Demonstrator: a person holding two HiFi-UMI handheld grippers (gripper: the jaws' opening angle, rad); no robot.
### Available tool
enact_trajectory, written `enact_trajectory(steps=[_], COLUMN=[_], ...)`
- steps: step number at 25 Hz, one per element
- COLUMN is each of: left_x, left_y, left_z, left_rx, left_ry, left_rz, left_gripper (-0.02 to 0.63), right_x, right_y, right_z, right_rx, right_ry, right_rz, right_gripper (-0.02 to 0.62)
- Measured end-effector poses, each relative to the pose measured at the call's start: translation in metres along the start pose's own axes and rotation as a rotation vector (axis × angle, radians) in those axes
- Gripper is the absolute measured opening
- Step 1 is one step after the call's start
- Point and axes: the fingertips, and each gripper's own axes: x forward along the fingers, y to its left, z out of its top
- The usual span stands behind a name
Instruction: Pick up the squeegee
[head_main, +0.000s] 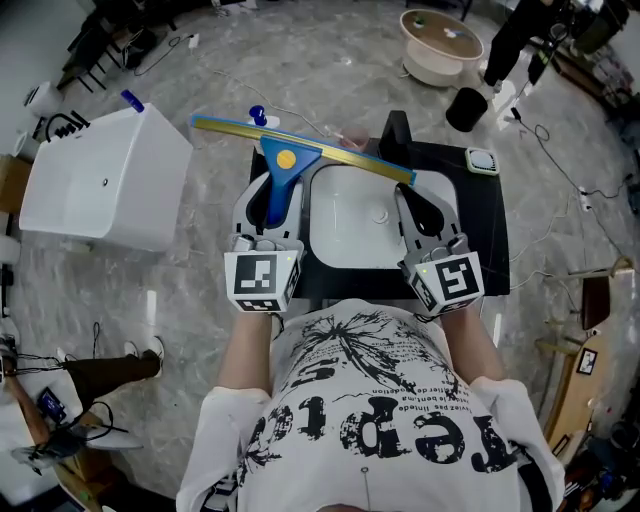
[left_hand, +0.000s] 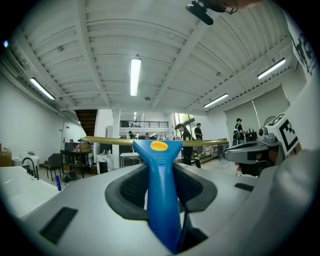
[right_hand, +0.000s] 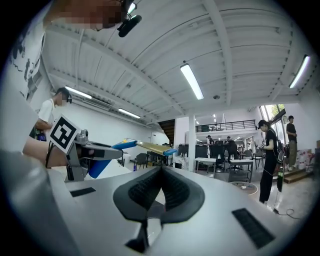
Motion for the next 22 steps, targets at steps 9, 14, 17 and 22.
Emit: enact_trajectory(steps=[9,14,17,22], left_x=[0.000,-0.001,0.000,0.004], left_y=[0.003,0.002,0.004,0.007], left_z=[-0.008,-0.012,-0.014,-0.013], left_rx=[-0.003,0.002,0.008,-0.001], left_ry=[0.012,0.023,0.030,0.028], left_rz=[0.009,0.015,0.022,0.030], left_gripper=[0.146,0.146,0.146,0.146], right_x=[0.005,0.007,0.009,0.011], right_y=[0.004,0.003,0.006,0.005], right_z=[-0.004,-0.009,-0.011,-0.012], right_rx=[-0.009,0.004,-0.005,-0.005], right_ry=[0.001,0.017,0.022,0.023], right_rz=[0.010,0.010,0.021,0.017], right_gripper=[0.012,0.012,0.012,0.012])
